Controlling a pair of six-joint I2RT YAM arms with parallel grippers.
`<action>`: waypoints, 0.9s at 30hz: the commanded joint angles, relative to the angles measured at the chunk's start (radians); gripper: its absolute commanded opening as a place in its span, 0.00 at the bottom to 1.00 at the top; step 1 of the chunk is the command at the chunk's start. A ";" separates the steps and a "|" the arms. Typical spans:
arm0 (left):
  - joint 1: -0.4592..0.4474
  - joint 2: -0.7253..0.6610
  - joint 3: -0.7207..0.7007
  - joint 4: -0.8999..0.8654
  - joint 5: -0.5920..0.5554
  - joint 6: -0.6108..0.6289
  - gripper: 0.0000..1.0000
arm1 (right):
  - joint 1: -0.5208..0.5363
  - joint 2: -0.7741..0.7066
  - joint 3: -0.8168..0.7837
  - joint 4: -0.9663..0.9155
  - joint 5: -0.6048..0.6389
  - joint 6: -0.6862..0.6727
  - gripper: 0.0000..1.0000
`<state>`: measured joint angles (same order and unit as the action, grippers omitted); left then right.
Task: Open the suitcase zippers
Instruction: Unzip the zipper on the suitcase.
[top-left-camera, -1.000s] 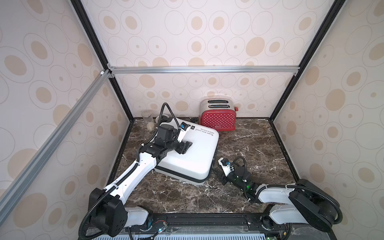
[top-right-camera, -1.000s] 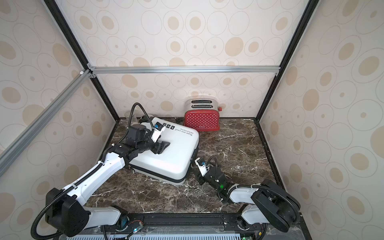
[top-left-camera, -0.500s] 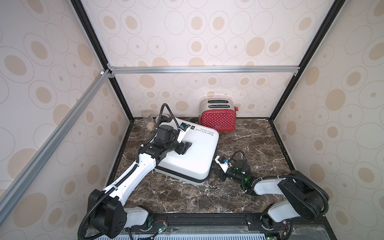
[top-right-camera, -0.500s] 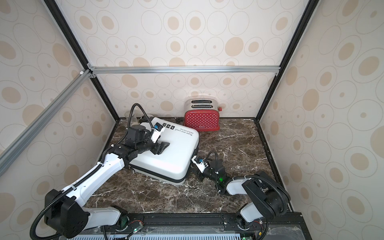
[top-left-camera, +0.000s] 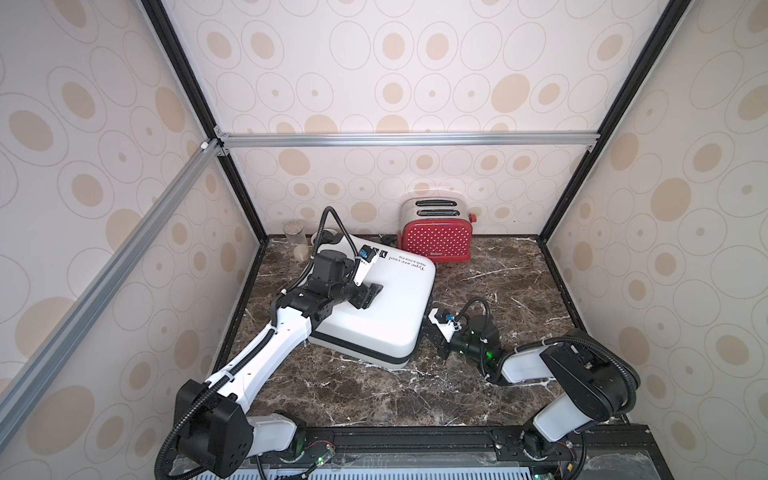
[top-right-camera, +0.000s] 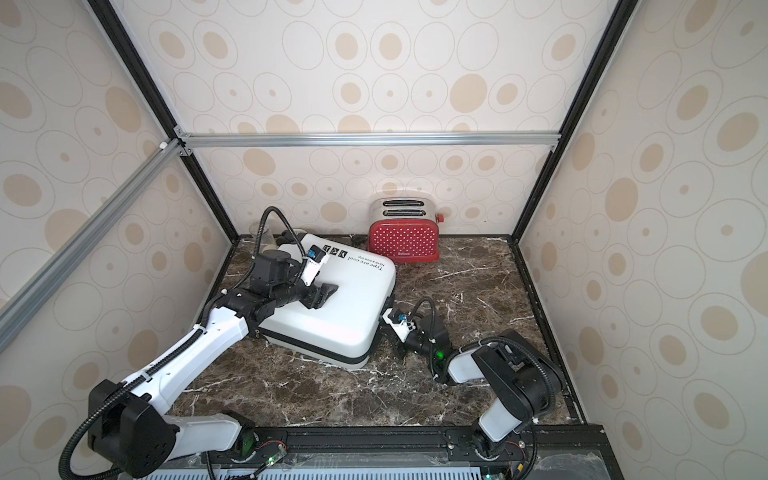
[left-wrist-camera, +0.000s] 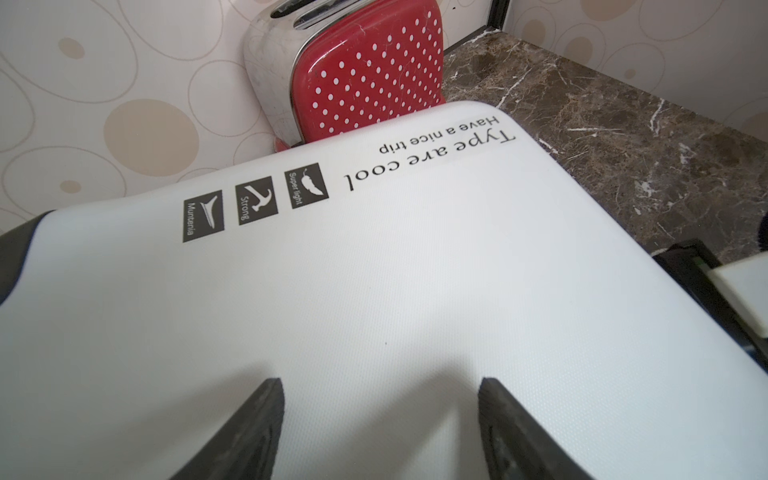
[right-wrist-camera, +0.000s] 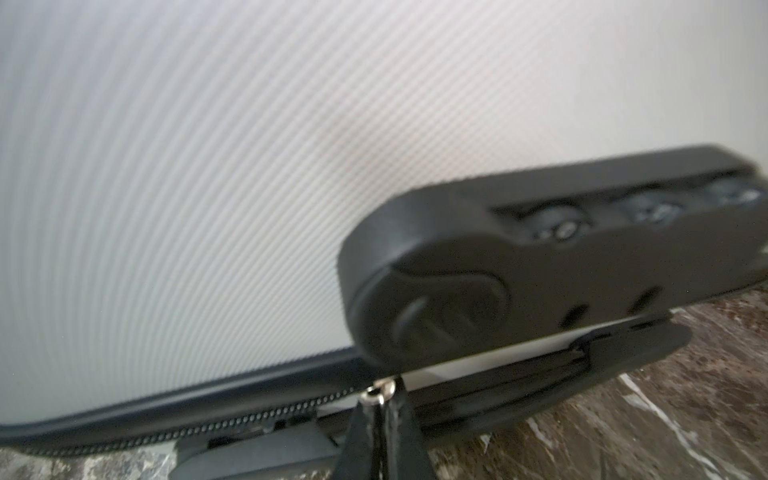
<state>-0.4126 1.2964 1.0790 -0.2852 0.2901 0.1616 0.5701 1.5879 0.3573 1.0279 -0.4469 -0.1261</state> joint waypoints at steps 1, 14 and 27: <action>-0.003 0.004 0.024 -0.068 0.014 0.020 0.74 | -0.007 -0.023 -0.018 0.078 0.045 0.005 0.00; -0.115 0.332 0.493 -0.207 0.019 -0.013 0.74 | 0.093 -0.077 -0.073 0.076 0.015 -0.053 0.00; -0.251 0.825 1.161 -0.660 0.029 0.025 0.79 | 0.107 -0.027 -0.094 0.185 0.023 -0.040 0.00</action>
<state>-0.6529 2.0789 2.1490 -0.7967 0.2939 0.1551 0.6628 1.5448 0.2737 1.1084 -0.4068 -0.1585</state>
